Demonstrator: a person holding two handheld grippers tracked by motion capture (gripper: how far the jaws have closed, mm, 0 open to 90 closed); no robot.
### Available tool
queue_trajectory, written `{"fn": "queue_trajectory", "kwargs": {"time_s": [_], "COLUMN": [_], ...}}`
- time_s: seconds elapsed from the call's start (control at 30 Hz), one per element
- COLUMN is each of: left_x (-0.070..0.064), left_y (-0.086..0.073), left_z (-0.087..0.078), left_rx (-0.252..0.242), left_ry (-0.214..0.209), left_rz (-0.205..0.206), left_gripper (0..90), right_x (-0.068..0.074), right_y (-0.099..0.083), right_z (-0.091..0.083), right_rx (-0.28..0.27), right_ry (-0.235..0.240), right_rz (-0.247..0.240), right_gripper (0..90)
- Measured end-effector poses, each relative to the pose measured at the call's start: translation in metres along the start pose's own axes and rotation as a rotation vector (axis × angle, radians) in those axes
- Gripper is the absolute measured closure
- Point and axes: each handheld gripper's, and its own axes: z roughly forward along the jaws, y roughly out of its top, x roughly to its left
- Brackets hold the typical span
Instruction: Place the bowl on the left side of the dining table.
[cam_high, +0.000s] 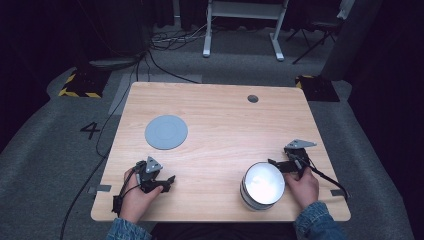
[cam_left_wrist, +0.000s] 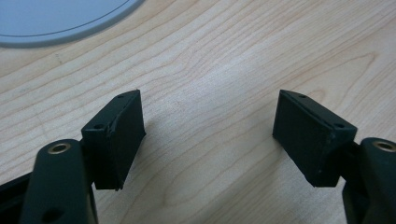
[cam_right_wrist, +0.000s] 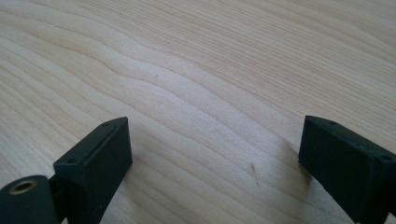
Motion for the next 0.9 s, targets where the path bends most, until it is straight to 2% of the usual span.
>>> {"fn": "queue_trajectory", "kwargs": {"time_s": [0.43,0.53,0.67,0.9], "left_x": [0.0001,-0.0012,-0.0013,-0.0011], "left_y": [0.0001,0.0004,0.0004,0.0025], "left_z": [-0.0001,0.0001,0.0003,0.0], "left_rx": [0.001,0.0,-0.003,0.006], "left_ry": [-0.001,0.013,0.01,0.02], "left_rz": [0.0,-0.01,-0.018,-0.012], "left_gripper": [25.0,25.3,25.8,26.0], "right_x": [-0.0001,-0.0001,-0.0001,-0.0001], "right_y": [0.0,0.0,0.0001,0.0], "right_z": [0.0,0.0,0.0,0.0], "right_rx": [0.0,0.0,0.0,0.0], "right_ry": [0.0,0.0,0.0,0.0], "right_rz": [0.0,0.0,0.0,0.0], "right_gripper": [9.7,9.7,9.7,9.7]}}
